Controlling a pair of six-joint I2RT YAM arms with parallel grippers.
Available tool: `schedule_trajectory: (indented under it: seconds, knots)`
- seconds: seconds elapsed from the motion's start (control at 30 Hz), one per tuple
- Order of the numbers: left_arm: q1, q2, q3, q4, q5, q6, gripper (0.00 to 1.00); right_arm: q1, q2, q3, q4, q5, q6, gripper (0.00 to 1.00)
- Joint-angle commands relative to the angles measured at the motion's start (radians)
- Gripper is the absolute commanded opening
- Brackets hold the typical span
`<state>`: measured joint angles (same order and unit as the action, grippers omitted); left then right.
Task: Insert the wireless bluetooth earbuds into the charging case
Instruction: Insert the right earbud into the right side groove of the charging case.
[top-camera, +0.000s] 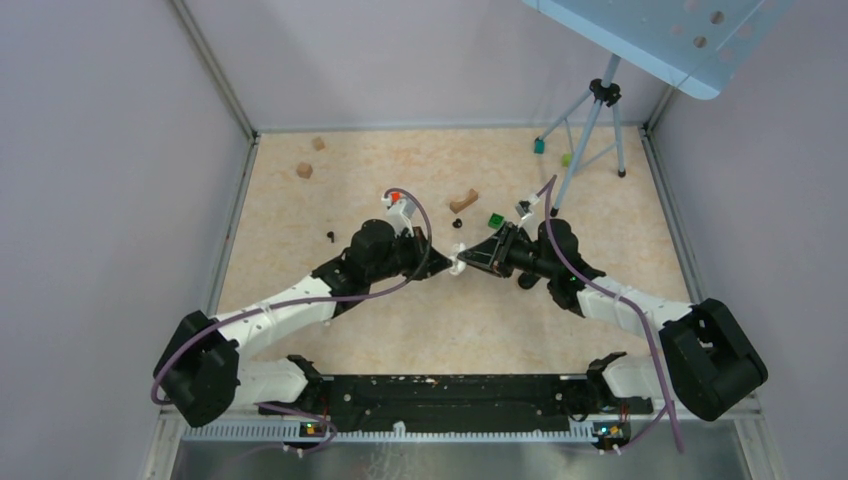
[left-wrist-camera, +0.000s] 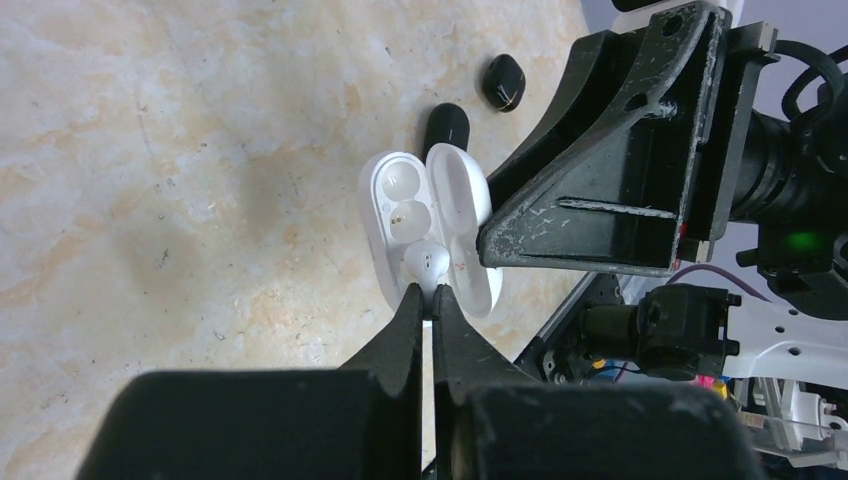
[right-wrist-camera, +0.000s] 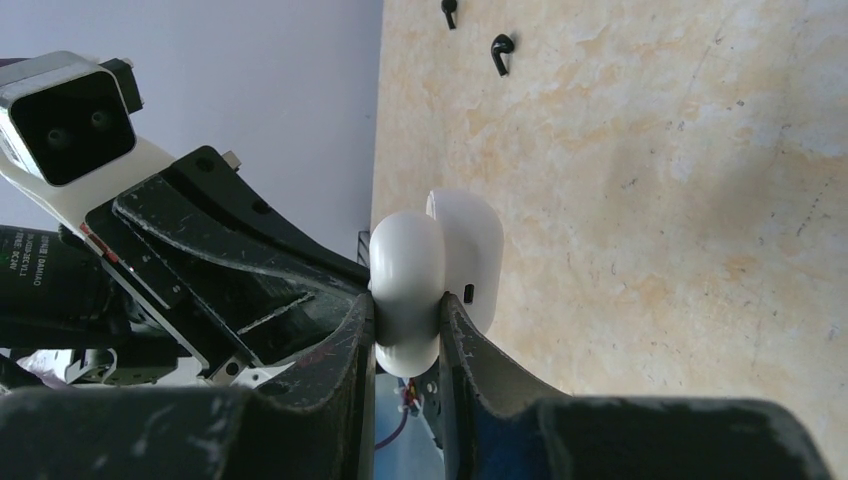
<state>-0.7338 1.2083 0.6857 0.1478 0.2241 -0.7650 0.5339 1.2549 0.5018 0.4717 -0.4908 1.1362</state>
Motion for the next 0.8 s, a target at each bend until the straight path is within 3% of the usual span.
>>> schedule_trajectory:
  seconds: [0.0,0.77]
  knots:
    - [-0.003,0.020,0.036,0.007,0.019,0.007,0.00,-0.001,-0.001,0.008,0.041,-0.009,-0.012,0.00]
    - [-0.003,0.117,0.142,-0.138,0.067,0.022,0.00,-0.001,0.003,0.011,0.039,-0.006,-0.013,0.00]
